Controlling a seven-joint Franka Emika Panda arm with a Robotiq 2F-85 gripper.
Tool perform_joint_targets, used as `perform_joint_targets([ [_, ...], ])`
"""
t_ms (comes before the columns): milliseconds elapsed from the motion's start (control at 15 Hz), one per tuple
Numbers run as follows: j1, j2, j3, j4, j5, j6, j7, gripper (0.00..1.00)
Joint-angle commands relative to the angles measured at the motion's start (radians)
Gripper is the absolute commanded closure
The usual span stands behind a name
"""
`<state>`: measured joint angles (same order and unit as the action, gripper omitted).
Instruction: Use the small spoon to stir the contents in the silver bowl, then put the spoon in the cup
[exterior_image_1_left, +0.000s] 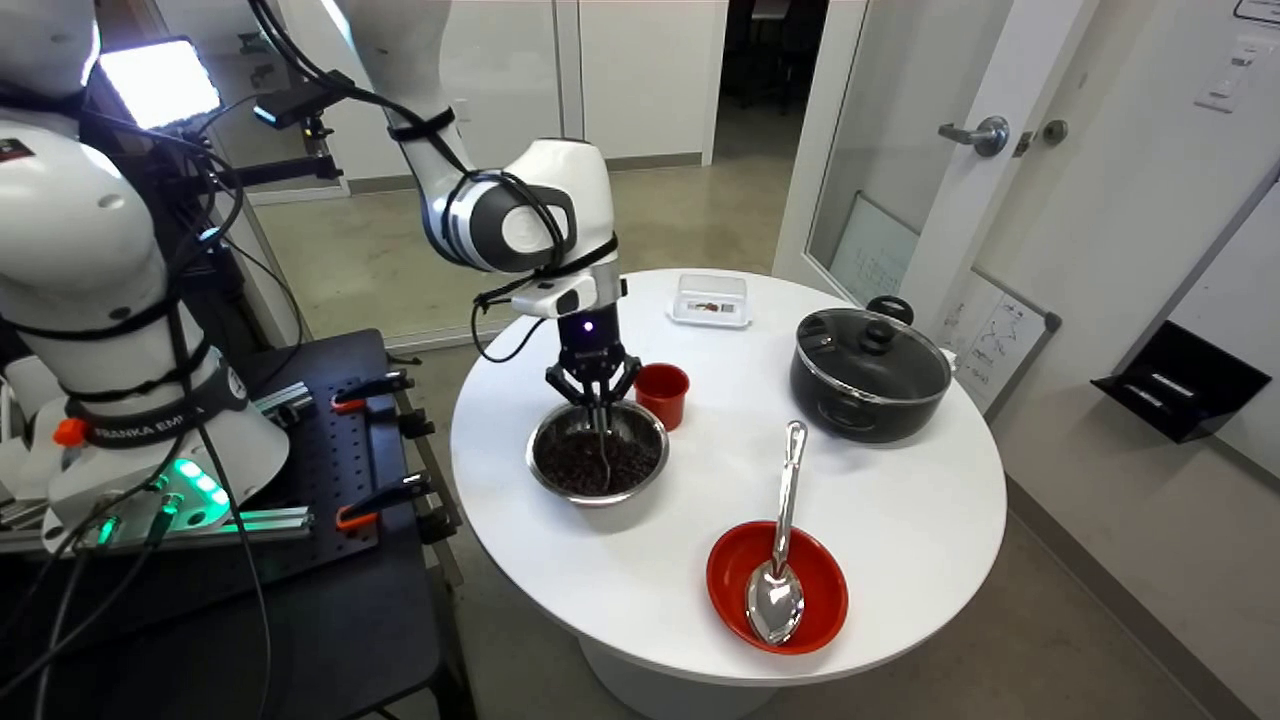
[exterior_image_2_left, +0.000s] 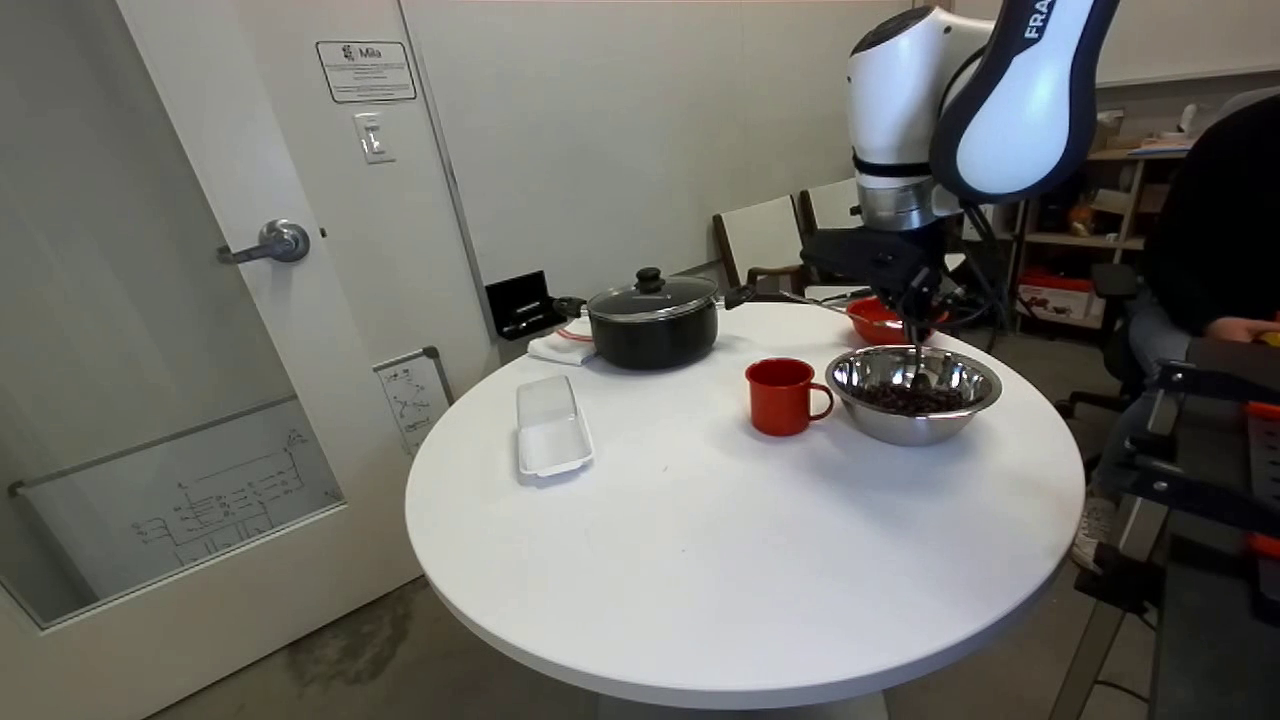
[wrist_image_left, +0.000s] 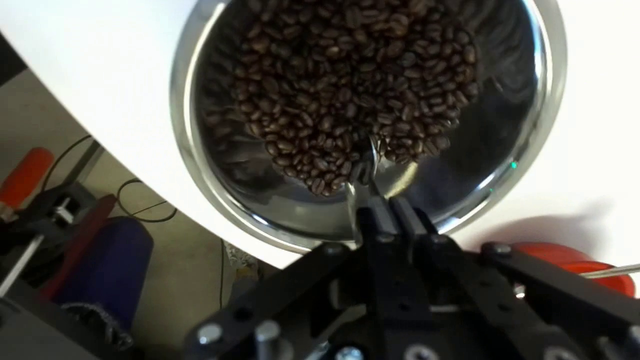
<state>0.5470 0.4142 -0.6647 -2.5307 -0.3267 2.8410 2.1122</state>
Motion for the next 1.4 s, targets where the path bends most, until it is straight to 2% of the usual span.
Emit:
perform_joint_targets([
  [0,-0.037,-0.025,0.06,0.041,-0.012,-0.215,0.012,0.99],
  [133,-0.104,-0.041,0.132,0.063,-0.011,-0.304,-0.003,0.99],
  [267,-0.197,-0.067,0.226,0.073,0.016,-0.347,-0.044,0.99],
  [467,-0.345,-0.095,0.365,0.066,0.105,-0.305,-0.143,0.99],
  [667,-0.434,-0.103,0.439,0.066,0.195,-0.261,-0.2,0.99],
  [800,-0.456,-0.096,0.452,0.063,0.216,-0.19,-0.19,0.99],
  [1067,-0.442,-0.071,0.419,0.059,0.187,-0.021,-0.136,0.99],
  [1200,-0.396,-0.048,0.363,0.068,0.137,0.017,-0.09,0.99],
  [1333,-0.324,-0.023,0.275,0.08,0.059,0.021,-0.015,0.99],
])
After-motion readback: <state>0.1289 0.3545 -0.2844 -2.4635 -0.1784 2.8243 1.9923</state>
